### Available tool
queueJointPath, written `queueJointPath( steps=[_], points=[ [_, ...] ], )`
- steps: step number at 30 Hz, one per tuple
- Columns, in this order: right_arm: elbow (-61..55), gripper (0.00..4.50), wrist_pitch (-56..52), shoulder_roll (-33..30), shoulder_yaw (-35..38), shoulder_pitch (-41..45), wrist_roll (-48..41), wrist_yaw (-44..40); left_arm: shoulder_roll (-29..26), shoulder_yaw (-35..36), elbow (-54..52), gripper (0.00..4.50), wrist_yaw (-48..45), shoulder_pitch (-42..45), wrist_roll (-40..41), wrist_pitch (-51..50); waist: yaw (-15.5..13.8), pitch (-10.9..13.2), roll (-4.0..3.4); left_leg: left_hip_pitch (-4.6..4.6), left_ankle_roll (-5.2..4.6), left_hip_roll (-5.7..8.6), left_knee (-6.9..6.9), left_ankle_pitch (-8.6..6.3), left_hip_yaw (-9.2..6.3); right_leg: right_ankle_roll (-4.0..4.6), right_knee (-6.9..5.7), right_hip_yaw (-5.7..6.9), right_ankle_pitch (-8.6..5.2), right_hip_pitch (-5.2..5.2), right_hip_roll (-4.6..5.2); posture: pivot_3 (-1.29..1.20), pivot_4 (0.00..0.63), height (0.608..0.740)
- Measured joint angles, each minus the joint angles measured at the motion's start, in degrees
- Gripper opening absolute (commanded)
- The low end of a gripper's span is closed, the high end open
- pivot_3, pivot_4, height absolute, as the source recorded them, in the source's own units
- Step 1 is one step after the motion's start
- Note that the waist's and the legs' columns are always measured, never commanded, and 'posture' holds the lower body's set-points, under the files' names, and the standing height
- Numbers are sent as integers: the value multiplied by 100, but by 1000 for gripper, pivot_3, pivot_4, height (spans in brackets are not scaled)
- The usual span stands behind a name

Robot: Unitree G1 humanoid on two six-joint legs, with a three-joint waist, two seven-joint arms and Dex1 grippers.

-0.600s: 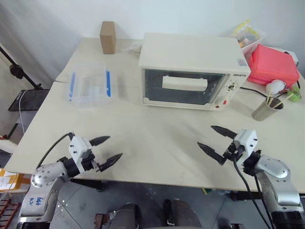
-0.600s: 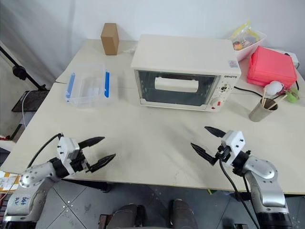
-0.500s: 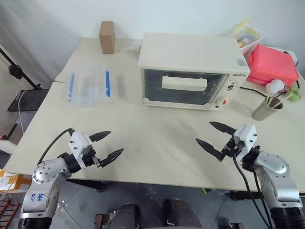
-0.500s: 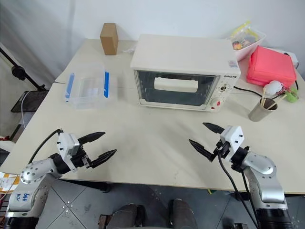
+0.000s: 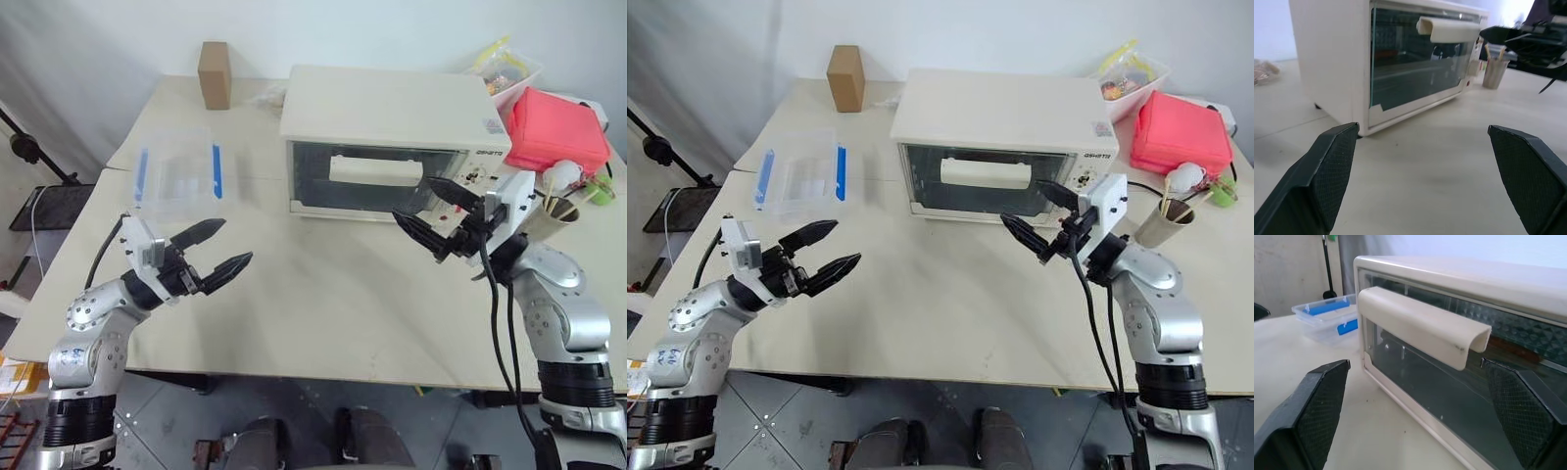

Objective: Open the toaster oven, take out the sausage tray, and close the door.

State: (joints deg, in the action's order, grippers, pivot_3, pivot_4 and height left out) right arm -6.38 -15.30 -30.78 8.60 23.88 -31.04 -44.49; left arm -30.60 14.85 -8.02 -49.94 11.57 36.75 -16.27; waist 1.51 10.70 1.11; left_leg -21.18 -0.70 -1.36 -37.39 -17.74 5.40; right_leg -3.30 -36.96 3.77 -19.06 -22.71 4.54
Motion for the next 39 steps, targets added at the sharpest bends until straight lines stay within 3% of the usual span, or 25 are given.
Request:
queueJointPath(
  steps=[9, 16, 19, 26, 31, 39],
  points=[
    [159, 4500, 294, 162, -178, 196, 215, -282, 177, -25, 280, 4476, -122, -79, 11, -58, 13, 0, 0, -1, -1, -2, -3, 2, 3, 0, 2, -1, 0, 0, -2, 0, 150, 740],
    [-175, 4500, 1024, -157, -464, -609, 755, -928, 333, 22, 648, 4476, 79, 440, 221, -357, 4, 0, 0, -2, 1, -6, -3, 3, 3, 0, 2, 2, 0, -2, -7, 0, 150, 740],
    [-108, 4500, 1715, -253, -554, -1039, 1109, -1169, 349, 11, 1143, 3852, 114, 1175, 210, -423, -14, 1, 2, -2, 4, -4, -9, 5, 2, -1, 5, 4, 0, -1, -8, 0, 150, 740],
    [261, 4500, 2673, -190, -612, -1107, 1483, -1202, 1133, -540, 2699, 1744, 377, 3025, -481, 48, -15, 2, 3, -6, 5, -3, -28, 6, 4, -3, -9, 8, 1, 1, -12, 0, 150, 740],
    [265, 4500, 2877, -171, -619, -1182, 1590, -1149, 1494, -892, 3568, 145, 245, 3495, -903, 387, 5, 2, 3, -5, 8, -13, -29, 7, 11, -3, -8, 9, 1, 0, -23, 0, 150, 740],
    [53, 4500, 2929, -292, -454, -1769, 1707, -910, 1621, -1070, 4129, 31, -148, 3542, -1229, 719, -88, 3, 6, -10, 5, -11, -54, 5, 9, -3, -3, 6, 1, 1, -18, 0, 150, 740]
  ],
)
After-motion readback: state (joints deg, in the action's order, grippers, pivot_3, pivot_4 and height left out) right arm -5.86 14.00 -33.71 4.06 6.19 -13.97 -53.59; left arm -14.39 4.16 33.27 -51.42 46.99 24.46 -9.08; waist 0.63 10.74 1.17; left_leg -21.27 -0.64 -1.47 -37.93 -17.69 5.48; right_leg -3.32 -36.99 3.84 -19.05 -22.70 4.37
